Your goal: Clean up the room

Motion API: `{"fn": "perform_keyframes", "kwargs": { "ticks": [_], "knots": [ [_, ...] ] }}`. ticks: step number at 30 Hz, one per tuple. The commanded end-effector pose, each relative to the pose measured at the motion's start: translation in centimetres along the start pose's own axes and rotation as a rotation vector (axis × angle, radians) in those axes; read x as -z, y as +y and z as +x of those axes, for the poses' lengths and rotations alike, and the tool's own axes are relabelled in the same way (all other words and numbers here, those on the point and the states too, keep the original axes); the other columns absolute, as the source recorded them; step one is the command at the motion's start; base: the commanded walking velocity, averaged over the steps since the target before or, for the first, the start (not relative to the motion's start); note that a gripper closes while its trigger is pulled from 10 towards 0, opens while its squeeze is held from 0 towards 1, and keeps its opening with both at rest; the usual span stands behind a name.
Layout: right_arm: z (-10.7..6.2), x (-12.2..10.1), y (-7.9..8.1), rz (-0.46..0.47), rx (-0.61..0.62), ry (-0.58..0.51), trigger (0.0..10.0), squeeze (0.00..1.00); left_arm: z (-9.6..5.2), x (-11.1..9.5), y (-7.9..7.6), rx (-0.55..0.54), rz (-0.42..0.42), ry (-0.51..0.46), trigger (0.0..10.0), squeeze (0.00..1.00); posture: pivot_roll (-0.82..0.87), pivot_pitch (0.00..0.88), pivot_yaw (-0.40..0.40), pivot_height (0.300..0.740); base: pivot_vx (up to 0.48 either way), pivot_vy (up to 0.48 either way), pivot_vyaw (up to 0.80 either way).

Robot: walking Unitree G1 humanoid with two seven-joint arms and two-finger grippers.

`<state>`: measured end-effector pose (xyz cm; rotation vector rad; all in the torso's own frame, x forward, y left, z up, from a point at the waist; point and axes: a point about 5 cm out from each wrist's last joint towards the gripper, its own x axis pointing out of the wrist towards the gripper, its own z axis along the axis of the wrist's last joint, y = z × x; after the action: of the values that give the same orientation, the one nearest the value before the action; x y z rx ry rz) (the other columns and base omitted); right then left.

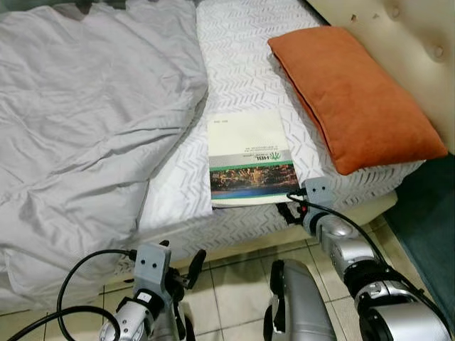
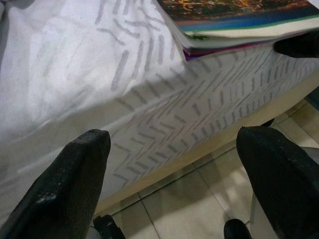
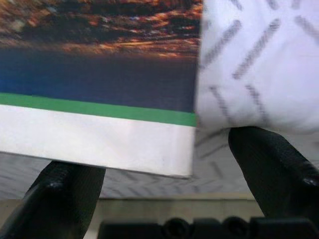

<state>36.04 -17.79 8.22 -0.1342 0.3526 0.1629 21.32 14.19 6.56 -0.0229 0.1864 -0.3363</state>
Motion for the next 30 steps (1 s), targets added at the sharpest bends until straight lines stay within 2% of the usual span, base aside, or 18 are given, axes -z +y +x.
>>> {"fn": "perform_keyframes", "kwargs": {
  "ticks": [1,6,8,9,11,14,18,22,26,30],
  "knots": [
    [0.0,-0.6,-1.1,-0.025,0.047,-0.01,10.0,0.0,-0.3,0.6,0.1,-0.006,0.006,0.028,10.0,0.0,0.02,0.284,-0.002,0.57,0.0,0.0,0.0],
    [0.0,-1.1,-1.9,-0.043,0.059,-0.011,10.0,0.0,-0.2,0.6,-0.2,-0.004,0.002,0.022,10.0,0.0,0.02,0.28,-0.012,0.57,0.0,0.0,0.0],
    [-0.3,-0.4,-2.6,-0.115,0.089,0.004,10.0,0.0,-0.1,0.7,-0.3,-0.005,-0.004,0.019,10.0,0.0,0.01,0.279,-0.013,0.57,0.0,0.0,0.0],
    [-0.3,-0.4,-2.6,-0.115,0.089,0.004,10.0,0.0,-0.1,0.7,-0.3,-0.005,-0.004,0.019,10.0,0.0,0.01,0.279,-0.013,0.57,0.0,0.0,0.0],
    [-0.5,-0.3,-3.5,-0.144,0.141,0.002,10.0,0.0,0.1,0.7,-0.5,-0.003,-0.009,0.018,10.0,0.0,0.01,0.278,-0.014,0.57,0.0,0.0,0.0],
    [-0.5,-1.5,-4.2,-0.165,0.18,-0.036,10.0,0.0,0.2,0.7,-0.7,0.003,-0.012,0.016,10.0,0.0,0.0,0.276,-0.012,0.57,0.0,0.0,0.0],
    [-0.5,-3.8,-5.0,-0.283,0.247,-0.108,10.0,0.0,0.7,0.6,-0.9,0.013,-0.014,0.011,10.0,0.0,0.0,0.271,-0.011,0.57,0.0,0.0,0.0],
    [-0.5,-5.2,-5.4,-0.375,0.279,-0.148,10.0,0.0,0.9,0.5,-1.0,0.014,-0.017,0.006,10.0,0.0,-0.01,0.264,-0.018,0.57,0.0,0.0,0.0],
    [-0.5,-5.0,-5.2,-0.384,0.265,-0.151,10.0,0.0,0.9,0.6,-1.1,0.014,-0.021,0.006,10.0,0.0,-0.01,0.258,-0.027,0.57,0.0,0.0,0.0],
    [-0.6,-3.0,-4.5,-0.265,0.211,-0.118,10.0,0.0,0.8,0.8,-1.3,0.011,-0.025,0.009,10.0,0.0,0.0,0.253,-0.04,0.57,0.0,0.0,0.0]
  ]
}}
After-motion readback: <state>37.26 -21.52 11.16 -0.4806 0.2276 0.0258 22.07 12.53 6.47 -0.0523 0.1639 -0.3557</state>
